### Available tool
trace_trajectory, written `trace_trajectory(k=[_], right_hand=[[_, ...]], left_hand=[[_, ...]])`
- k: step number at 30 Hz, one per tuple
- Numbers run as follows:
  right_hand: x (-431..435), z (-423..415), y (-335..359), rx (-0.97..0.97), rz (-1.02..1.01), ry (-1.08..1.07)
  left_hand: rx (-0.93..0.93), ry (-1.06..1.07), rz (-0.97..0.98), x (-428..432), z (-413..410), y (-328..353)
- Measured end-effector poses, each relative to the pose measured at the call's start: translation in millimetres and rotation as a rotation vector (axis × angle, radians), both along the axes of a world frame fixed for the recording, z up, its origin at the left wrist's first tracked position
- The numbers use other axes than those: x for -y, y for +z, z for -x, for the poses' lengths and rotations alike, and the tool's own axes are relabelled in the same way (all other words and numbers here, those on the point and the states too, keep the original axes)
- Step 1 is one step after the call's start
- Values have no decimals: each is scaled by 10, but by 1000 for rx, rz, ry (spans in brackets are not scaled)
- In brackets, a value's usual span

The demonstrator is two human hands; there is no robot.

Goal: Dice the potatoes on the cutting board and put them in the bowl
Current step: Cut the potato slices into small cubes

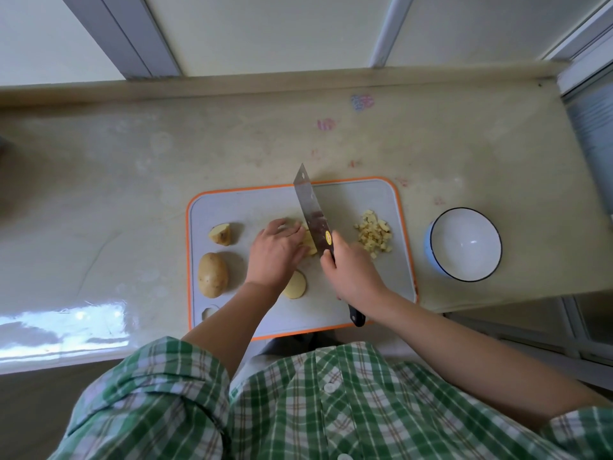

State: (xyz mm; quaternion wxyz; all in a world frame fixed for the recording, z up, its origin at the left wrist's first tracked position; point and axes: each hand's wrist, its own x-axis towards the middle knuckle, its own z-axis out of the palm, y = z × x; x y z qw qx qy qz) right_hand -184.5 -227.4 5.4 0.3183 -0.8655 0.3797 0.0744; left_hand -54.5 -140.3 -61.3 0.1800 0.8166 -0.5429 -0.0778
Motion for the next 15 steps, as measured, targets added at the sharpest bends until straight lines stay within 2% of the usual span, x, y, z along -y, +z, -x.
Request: trace_trajectory(k=[8, 15], right_hand=[[-74, 33, -148, 18, 23, 11], [-144, 7, -270, -41, 67, 21]], left_hand=[[56, -21, -48, 19, -7, -22], [48, -3, -28, 16, 30, -38]])
